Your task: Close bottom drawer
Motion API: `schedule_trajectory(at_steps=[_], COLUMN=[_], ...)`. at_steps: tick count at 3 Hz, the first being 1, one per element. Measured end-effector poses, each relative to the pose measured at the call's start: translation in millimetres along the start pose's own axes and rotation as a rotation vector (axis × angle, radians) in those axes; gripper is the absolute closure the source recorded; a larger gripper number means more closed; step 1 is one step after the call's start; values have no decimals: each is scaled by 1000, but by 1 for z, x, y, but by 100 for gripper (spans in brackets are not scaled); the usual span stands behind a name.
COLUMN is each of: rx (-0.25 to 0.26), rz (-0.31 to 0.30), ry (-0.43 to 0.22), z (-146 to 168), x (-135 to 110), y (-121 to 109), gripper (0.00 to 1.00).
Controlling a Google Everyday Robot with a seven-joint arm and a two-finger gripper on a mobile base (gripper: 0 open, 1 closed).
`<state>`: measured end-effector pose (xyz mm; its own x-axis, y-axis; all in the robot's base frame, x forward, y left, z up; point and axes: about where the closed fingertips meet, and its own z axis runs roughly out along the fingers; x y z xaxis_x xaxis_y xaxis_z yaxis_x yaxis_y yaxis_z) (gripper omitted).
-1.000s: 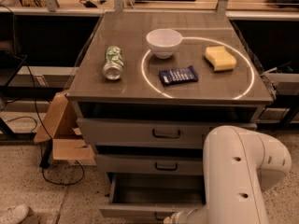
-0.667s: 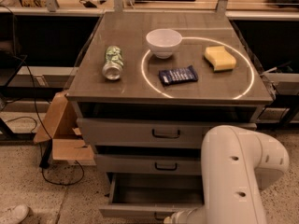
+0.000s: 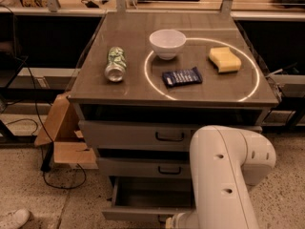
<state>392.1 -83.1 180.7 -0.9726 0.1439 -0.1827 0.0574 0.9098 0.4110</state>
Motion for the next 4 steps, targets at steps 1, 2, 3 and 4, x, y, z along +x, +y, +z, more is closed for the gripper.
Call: schedule_trajectory(at_steps=[1, 2, 3, 4], rx=[-1, -29, -60, -61], rz=[-1, 0, 2, 2], ry=[-36, -94, -145, -147], z=[6, 12, 12, 12], x=[-15, -42, -63, -64], y=[8, 27, 48, 49], gripper=[100, 100, 100, 100])
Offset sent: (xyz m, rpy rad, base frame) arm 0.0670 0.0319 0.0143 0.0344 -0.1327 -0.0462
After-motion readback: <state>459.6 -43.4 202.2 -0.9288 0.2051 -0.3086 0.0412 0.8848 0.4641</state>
